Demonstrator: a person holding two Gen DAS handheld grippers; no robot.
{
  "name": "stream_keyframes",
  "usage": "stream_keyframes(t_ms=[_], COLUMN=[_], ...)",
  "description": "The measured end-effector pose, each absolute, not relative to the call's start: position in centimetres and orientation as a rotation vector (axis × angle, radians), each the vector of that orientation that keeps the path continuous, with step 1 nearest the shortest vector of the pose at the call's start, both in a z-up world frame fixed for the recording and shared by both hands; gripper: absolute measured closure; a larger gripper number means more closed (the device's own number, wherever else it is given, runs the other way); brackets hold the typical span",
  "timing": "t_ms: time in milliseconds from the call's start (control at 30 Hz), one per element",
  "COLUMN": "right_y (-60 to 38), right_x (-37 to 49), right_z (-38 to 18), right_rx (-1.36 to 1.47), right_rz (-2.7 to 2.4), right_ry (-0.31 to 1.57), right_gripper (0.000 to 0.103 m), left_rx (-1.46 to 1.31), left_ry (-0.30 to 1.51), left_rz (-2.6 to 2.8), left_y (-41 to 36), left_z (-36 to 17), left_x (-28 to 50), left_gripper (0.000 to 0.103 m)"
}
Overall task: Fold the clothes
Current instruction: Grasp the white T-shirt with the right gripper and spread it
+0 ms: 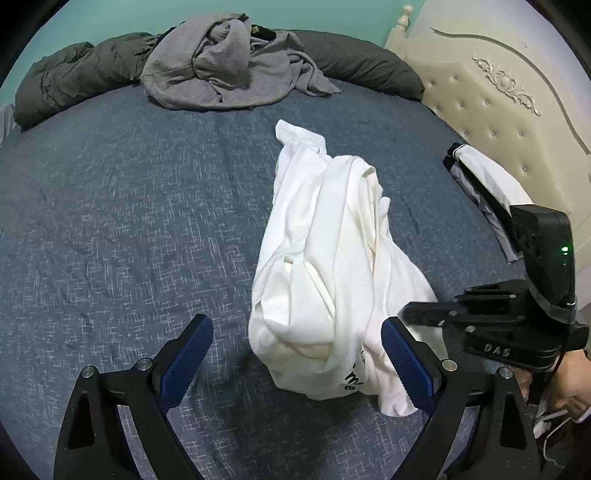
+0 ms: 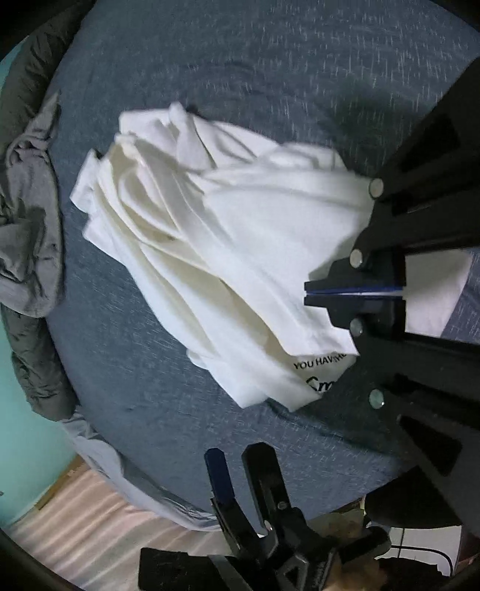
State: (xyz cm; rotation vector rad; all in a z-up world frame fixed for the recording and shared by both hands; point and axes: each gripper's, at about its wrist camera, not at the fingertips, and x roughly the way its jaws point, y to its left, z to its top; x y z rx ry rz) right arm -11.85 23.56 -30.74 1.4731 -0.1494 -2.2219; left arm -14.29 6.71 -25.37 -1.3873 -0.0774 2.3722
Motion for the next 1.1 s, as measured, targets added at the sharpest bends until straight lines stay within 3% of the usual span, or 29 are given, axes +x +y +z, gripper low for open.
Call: stream_keyframes(t_ms=[100,167,200,233,267,300,367,400,433,500,967,1100], right_y=[24.6,24.3,23.9,23.5,22.9,22.4,21.8,21.8,21.9,22.3,29.1,33.8], right_x=[-11.8,-12.0,-12.0,-12.1,-12.0,-12.0,-11.9,-11.9,-11.8,-11.4,-10.3,-10.8], right_z=[-30.3,-30.6,-30.8,-31.1,-31.4,-31.8,-32.1,-32.3,-32.4,-32.4,-29.5,-29.7], right_rx=[1.468,1.497,1.519,1.533,1.536,1.540,1.550,1.550,1.548,1.541,1.522,1.558], right_rz=[-2.196,-2.180,-2.175,-2.169,-2.163,-2.158,-2.165,-2.169,-2.173,-2.188,-2.417,-2.532], right_ry=[-0.231,-0.238,-0.231,-0.220,-0.203,-0.186,-0.158,-0.158,-0.162,-0.154,-0.148,-0.289], right_gripper=[0.102,0.094,0.068,0.052,0.052,0.052,0.068,0.087,0.096,0.101,0.102,0.102], left_rx=[-1.387,-1.388,-1.390,-1.391,-1.391,-1.392,-1.392,-1.393,-1.394,-1.396,-1.389,-1.380], left_ry=[-0.086,-0.117,-0.126,-0.123,-0.118,-0.112,-0.102,-0.100,-0.098,-0.097,-0.088,-0.080], left_rz=[2.383,2.392,2.395,2.399,2.404,2.409,2.418,2.421,2.425,2.431,2.417,2.413], left_y=[6.7,6.3,6.1,6.0,5.8,5.6,5.2,5.0,4.7,4.4,6.1,6.8], left_z=[-25.3,-25.1,-25.0,-24.9,-24.8,-24.6,-24.4,-24.4,-24.3,-24.3,-24.2,-23.9], left_x=[-14.7,-14.8,-14.9,-14.8,-14.8,-14.7,-14.6,-14.5,-14.5,-14.6,-15.1,-15.3], left_gripper=[0.008,0.008,0.008,0.008,0.008,0.008,0.008,0.008,0.008,0.008,0.008,0.008])
